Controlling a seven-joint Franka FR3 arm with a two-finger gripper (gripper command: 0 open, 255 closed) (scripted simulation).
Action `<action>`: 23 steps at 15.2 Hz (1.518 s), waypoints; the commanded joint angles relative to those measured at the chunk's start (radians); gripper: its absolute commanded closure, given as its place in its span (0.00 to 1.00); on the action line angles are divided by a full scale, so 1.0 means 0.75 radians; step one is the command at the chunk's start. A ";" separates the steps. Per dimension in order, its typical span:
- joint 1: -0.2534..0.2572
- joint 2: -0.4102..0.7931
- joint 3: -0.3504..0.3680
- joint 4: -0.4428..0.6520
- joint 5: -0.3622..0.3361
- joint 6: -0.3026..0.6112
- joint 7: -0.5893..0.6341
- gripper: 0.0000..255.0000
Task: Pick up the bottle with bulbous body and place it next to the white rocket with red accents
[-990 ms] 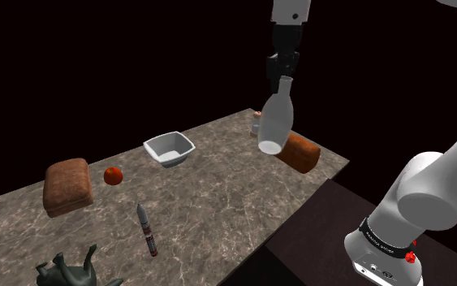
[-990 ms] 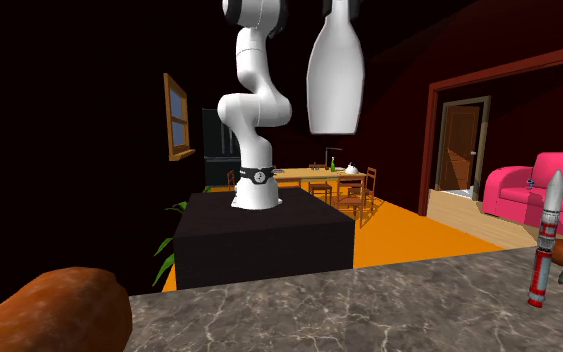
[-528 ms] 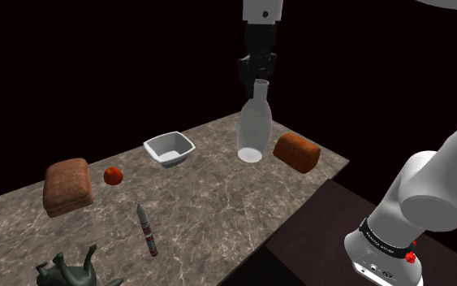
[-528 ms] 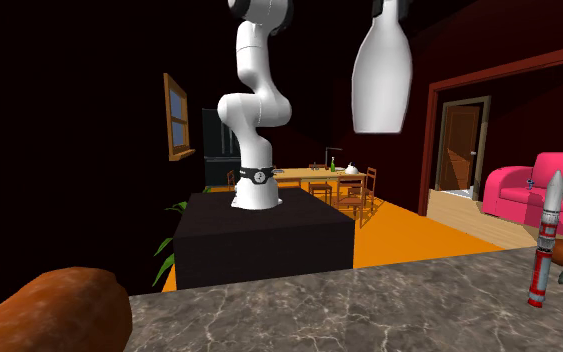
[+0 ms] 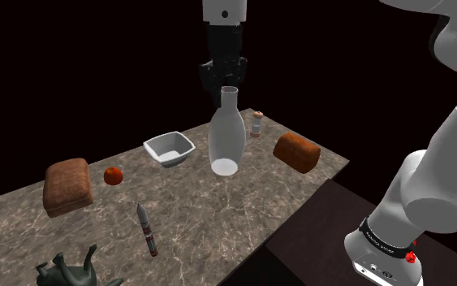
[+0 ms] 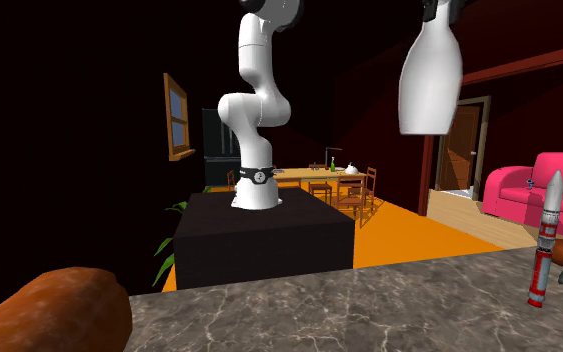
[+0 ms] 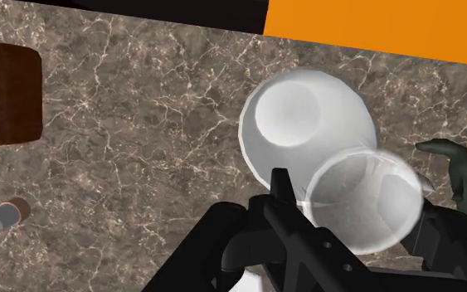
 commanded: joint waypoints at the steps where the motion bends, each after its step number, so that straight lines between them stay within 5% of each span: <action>1: 0.037 0.093 0.036 0.115 -0.029 -0.025 0.074 1.00; 9: 0.289 0.550 0.118 0.721 -0.212 -0.198 0.331 1.00; 23: 0.213 0.418 0.114 0.267 -0.156 0.128 0.307 1.00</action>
